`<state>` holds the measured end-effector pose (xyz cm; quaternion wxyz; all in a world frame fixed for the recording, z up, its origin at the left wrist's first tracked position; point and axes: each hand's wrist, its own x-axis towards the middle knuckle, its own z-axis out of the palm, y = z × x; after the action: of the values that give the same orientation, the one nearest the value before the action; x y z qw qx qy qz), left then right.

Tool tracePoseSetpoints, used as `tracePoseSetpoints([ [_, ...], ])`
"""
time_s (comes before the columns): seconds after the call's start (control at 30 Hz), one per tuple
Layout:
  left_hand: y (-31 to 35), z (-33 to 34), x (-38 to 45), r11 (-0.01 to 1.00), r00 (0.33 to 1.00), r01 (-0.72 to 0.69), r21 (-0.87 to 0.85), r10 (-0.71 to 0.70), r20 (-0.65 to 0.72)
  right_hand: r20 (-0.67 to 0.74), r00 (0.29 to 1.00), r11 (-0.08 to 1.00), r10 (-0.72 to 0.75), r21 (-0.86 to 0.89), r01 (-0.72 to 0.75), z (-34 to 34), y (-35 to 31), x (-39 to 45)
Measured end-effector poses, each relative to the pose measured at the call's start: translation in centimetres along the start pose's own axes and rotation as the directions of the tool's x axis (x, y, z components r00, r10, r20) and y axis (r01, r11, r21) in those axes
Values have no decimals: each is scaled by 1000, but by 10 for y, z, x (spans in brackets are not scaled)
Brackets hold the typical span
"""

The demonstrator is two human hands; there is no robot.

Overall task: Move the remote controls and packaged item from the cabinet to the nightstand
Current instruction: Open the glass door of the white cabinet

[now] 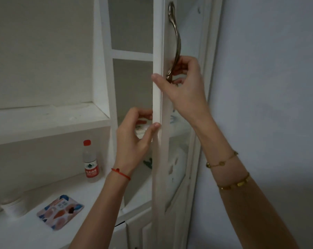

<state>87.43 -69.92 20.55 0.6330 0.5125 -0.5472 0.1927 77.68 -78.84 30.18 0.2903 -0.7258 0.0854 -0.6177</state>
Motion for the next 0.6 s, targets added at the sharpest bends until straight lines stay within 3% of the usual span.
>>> tracePoseSetpoints([
  [0.33, 41, 63, -14, 966, 992, -76, -246, 97, 75, -55, 992, 912, -114, -401, 83, -86, -5, -22],
  [0.6, 59, 112, -21, 914, 968, -117, -387, 192, 161, -31, 979, 722, -199, -681, 125, -145, 1, -31],
])
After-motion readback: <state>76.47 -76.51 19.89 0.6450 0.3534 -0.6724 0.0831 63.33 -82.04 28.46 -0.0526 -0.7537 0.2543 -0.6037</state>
